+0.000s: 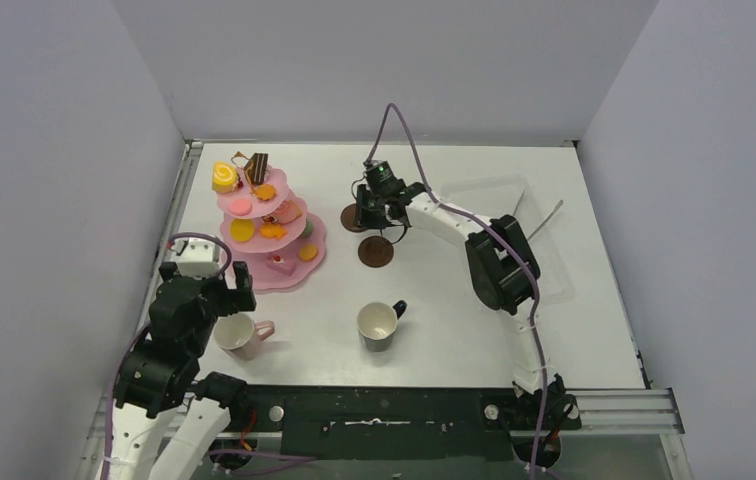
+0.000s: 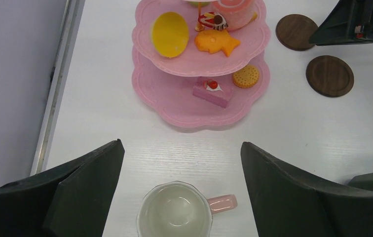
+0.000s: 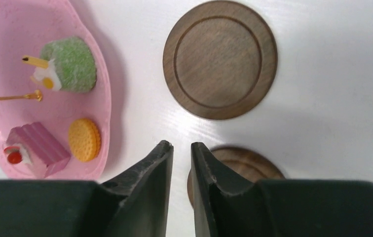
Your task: Serve the afternoon tea
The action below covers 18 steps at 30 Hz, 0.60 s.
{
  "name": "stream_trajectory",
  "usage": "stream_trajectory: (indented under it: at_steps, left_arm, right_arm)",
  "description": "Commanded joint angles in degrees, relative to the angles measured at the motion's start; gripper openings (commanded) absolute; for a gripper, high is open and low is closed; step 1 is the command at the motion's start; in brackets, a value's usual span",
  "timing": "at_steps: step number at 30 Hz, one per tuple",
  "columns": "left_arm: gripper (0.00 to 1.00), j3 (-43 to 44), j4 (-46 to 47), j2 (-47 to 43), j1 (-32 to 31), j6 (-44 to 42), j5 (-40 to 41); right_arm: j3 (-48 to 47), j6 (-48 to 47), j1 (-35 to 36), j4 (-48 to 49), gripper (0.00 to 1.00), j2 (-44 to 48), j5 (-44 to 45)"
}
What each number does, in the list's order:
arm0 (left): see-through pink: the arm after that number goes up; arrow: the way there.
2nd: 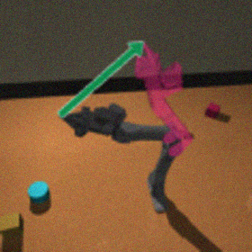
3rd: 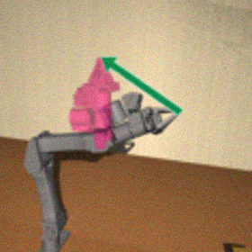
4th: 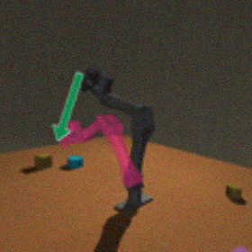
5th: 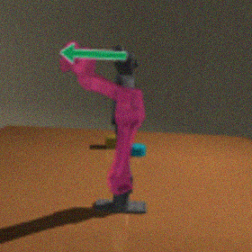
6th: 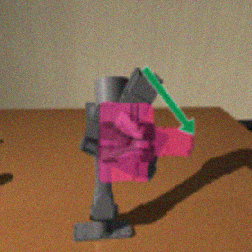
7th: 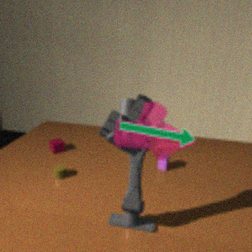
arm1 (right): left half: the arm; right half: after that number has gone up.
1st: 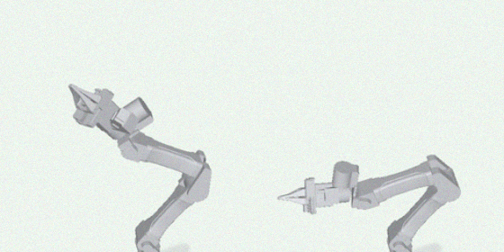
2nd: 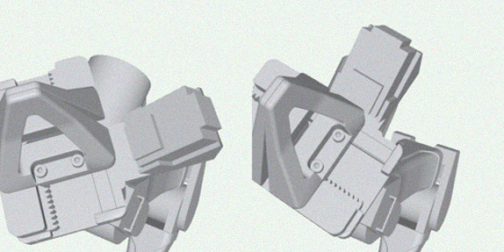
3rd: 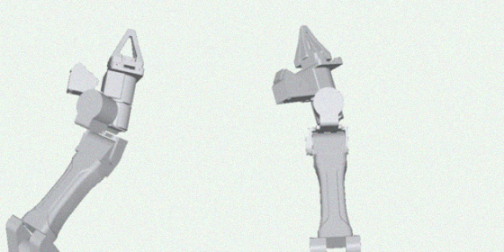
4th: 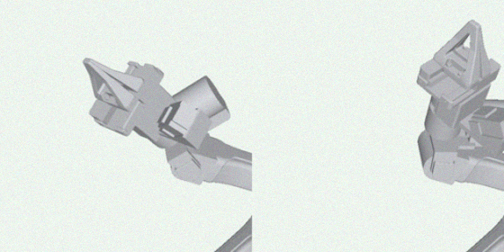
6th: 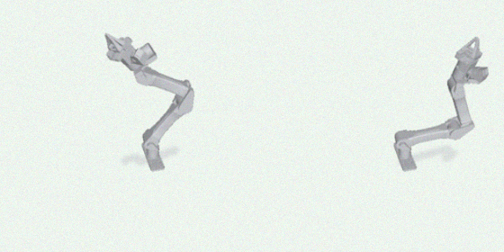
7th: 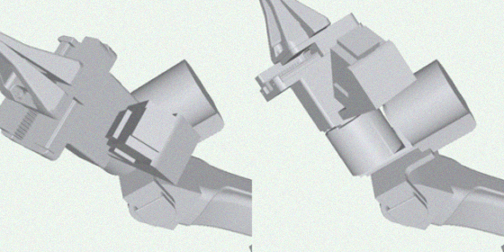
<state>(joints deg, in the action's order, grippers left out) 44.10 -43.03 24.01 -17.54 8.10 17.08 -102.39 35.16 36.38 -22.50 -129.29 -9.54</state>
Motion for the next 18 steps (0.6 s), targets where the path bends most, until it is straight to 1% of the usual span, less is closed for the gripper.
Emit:
stream_trajectory:
  at_steps: [1,5,15,18]
  left_arm:
    - [0.87,2.8,3.3,0.6,-0.2,-0.1,-2.3]
    - [0.87,1.9,3.0,-0.4,-0.3,-0.1,-1.4]
    - [0.87,0.8,3.4,-2.1,-0.3,-0.7,-0.1]
    - [0.87,0.9,3.2,-2.5,-0.4,-0.9,0.0]
  right_arm:
    - [3.4,-1.8,0.0,0.3,0.26,7.9,-1.2]
    - [7.6,-3.2,-0.6,-0.2,0.37,10.8,-0.5]
    - [16.6,-5.4,-2.6,2.0,0.40,14.0,-2.6]
    - [18.3,-5.8,-2.7,2.2,0.40,14.1,-1.7]
